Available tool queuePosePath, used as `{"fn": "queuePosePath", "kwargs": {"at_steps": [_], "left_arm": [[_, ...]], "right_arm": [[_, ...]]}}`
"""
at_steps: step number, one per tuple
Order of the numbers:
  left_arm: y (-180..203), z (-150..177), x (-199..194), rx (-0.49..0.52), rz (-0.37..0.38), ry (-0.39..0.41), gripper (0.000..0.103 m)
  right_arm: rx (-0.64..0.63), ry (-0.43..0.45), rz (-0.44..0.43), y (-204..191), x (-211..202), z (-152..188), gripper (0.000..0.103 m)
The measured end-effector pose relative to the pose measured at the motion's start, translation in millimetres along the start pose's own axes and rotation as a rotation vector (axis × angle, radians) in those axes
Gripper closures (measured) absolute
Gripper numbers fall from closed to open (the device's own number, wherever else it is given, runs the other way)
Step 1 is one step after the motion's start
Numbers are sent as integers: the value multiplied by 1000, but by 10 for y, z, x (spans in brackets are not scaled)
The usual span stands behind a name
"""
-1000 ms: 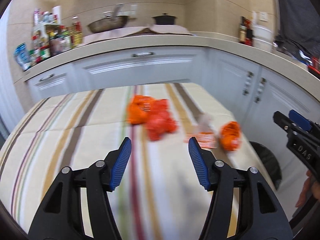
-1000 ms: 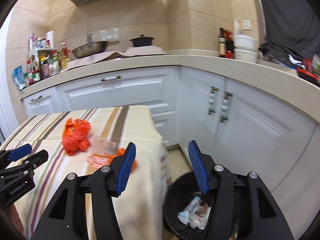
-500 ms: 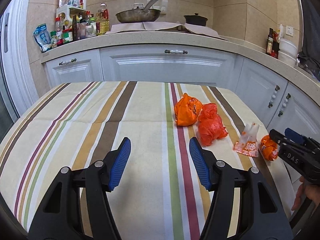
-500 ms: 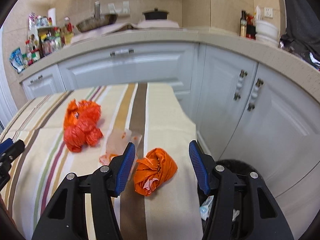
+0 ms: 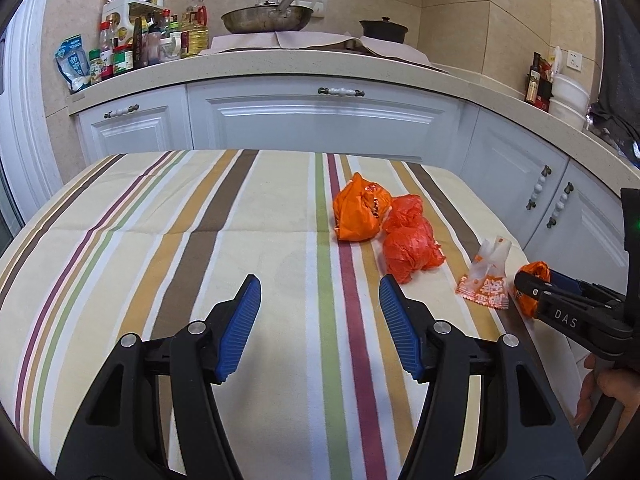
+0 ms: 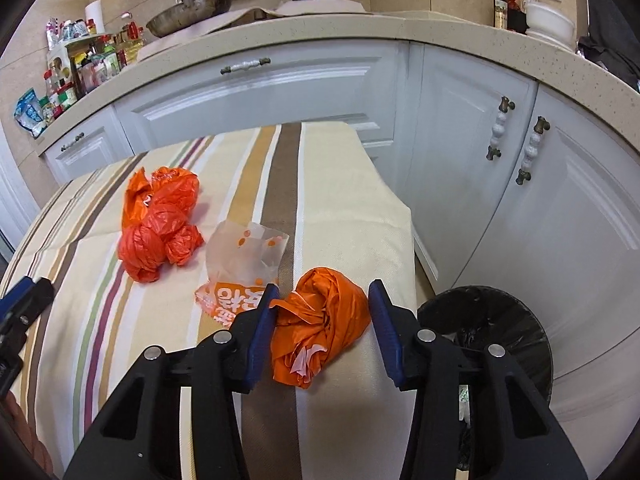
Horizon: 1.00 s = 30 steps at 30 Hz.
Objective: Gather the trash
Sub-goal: 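Grasp the crumpled orange bag with the right gripper while the left grasps the orange-print clear bag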
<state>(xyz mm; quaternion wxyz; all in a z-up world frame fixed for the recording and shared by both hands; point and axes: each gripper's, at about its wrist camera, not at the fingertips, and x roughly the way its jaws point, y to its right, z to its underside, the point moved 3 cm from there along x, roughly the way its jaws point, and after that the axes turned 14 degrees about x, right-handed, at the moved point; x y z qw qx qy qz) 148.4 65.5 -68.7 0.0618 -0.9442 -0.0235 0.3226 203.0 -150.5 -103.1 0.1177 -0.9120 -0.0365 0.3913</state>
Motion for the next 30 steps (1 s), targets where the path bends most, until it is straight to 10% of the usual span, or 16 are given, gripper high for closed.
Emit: {"fn": "queuePosePath", "kwargs": {"at_steps": [30], "left_arm": [[1347, -473, 520, 188, 137, -49, 43]], "right_arm": [[45, 209, 66, 919, -399, -32, 57]]}}
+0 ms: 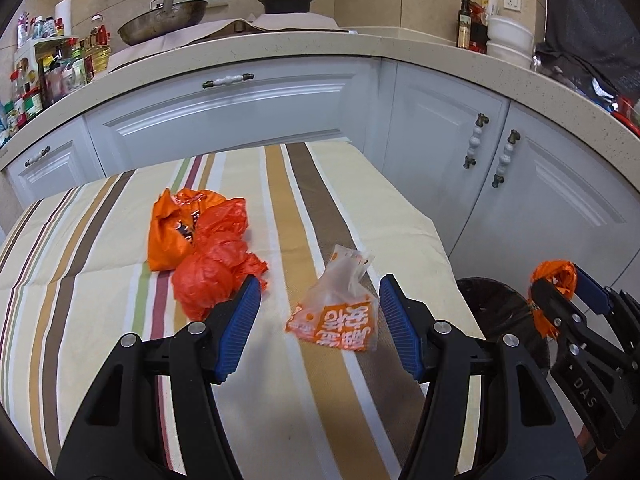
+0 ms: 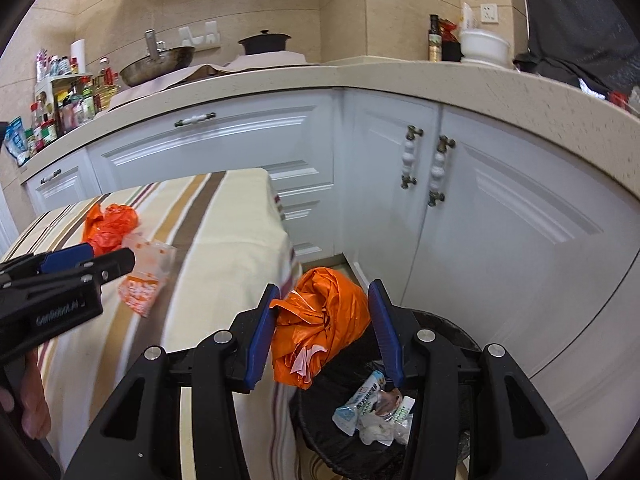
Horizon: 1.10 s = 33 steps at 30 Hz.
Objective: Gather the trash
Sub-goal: 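Grasp the crumpled orange bag with the right gripper while the left grasps the orange-print clear bag, then carry the orange bag and orange-print bag over the bin with both grippers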
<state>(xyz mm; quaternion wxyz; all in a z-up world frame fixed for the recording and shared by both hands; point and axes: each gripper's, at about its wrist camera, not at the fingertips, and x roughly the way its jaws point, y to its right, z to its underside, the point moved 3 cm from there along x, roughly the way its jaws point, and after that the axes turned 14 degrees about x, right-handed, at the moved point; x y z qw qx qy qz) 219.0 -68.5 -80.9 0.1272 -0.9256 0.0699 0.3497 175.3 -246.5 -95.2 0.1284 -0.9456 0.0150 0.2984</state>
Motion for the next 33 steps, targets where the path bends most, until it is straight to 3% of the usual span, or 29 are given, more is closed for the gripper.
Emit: {"fn": "queuePosePath", "kwargs": {"at_steps": [2, 6, 12, 24, 33], "left_arm": [[24, -20, 60, 3, 4, -13, 49], [62, -42, 167, 4, 34, -37, 75], [53, -25, 151, 10, 34, -9, 89], [124, -85, -362, 25, 35, 107, 90], [794, -189, -555, 115, 155, 160, 90]], "right_arm": [[9, -4, 0, 60, 27, 8, 57], [21, -7, 0, 141, 60, 18, 57], [30, -11, -3, 188, 82, 41, 57], [21, 31, 36, 298, -101, 10, 57], [45, 66, 128, 709, -288, -44, 57]]}}
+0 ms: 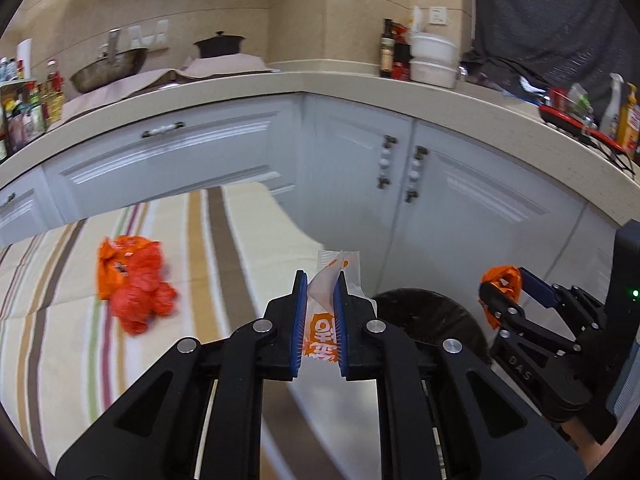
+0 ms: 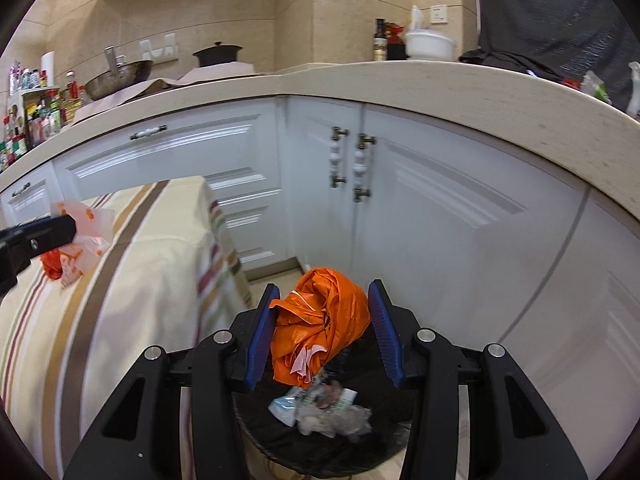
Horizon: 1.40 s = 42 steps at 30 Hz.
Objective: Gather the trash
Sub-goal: 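Carry the orange bag and orange-print bag over the bin with both grippers, then open both grippers to drop the two bags into the bin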
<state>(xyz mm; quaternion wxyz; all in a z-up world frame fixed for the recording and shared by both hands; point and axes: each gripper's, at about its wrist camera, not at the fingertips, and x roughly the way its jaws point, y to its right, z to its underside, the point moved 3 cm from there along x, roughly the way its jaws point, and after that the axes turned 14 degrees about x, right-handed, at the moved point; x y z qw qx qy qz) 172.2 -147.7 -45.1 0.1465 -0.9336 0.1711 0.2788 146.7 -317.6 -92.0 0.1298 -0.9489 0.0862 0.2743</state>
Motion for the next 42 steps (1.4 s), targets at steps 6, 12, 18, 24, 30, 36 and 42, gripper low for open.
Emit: {"fn": "queuePosePath", "kwargs": {"at_steps": [6, 12, 18, 24, 30, 36, 42], "left_arm": [[436, -57, 205, 51, 54, -9, 90], [717, -103, 410, 89, 61, -24, 90], [829, -118, 557, 99, 61, -49, 90], [855, -152, 588, 104, 54, -43, 89], [883, -155, 663, 106, 60, -77, 77], [839, -144, 629, 98, 48, -70, 53], [667, -120, 494, 79, 22, -60, 43]], "right_arm": [[23, 13, 41, 247, -24, -28, 57], [45, 22, 58, 434, 18, -45, 57], [62, 21, 59, 521, 82, -35, 57], [72, 15, 60, 546, 156, -30, 57], [76, 18, 74, 568, 199, -27, 43], [75, 25, 78, 532, 139, -43, 42], [70, 34, 78, 438, 49, -88, 42]]}}
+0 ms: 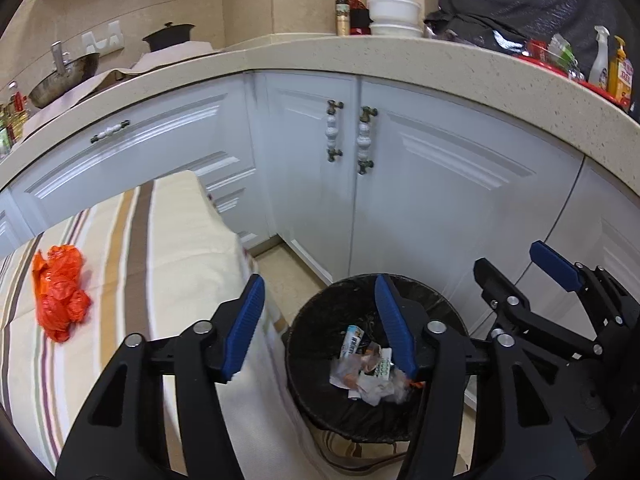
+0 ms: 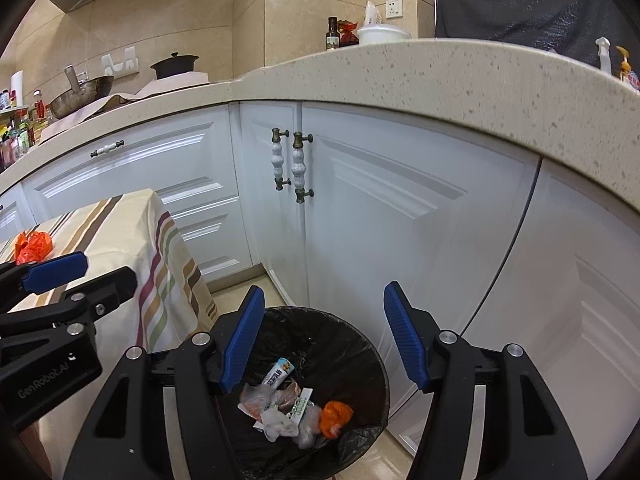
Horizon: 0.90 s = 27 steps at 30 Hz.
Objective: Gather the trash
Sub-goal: 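Open both grippers to drop the two bags into the bin, then grasp the red plastic bag with the right gripper while the left grasps the orange bag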
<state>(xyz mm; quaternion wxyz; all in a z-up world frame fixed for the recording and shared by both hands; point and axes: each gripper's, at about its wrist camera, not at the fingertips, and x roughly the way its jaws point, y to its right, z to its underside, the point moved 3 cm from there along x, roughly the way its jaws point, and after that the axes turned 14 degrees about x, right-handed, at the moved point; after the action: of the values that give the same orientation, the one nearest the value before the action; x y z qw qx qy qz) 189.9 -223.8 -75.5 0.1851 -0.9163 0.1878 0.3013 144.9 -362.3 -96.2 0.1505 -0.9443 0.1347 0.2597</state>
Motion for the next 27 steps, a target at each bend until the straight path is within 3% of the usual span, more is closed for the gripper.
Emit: {"fn": "queuePosePath", "kwargs": {"at_steps": [9, 27], "left_arm": [[-698, 258, -369, -62, -127, 16, 38], [-2473, 1260, -1015, -283, -450, -74, 38]], "right_arm": [[-20, 3, -83, -492, -128, -37, 39], [-203, -102, -392, -2492, -129, 301, 38]]}}
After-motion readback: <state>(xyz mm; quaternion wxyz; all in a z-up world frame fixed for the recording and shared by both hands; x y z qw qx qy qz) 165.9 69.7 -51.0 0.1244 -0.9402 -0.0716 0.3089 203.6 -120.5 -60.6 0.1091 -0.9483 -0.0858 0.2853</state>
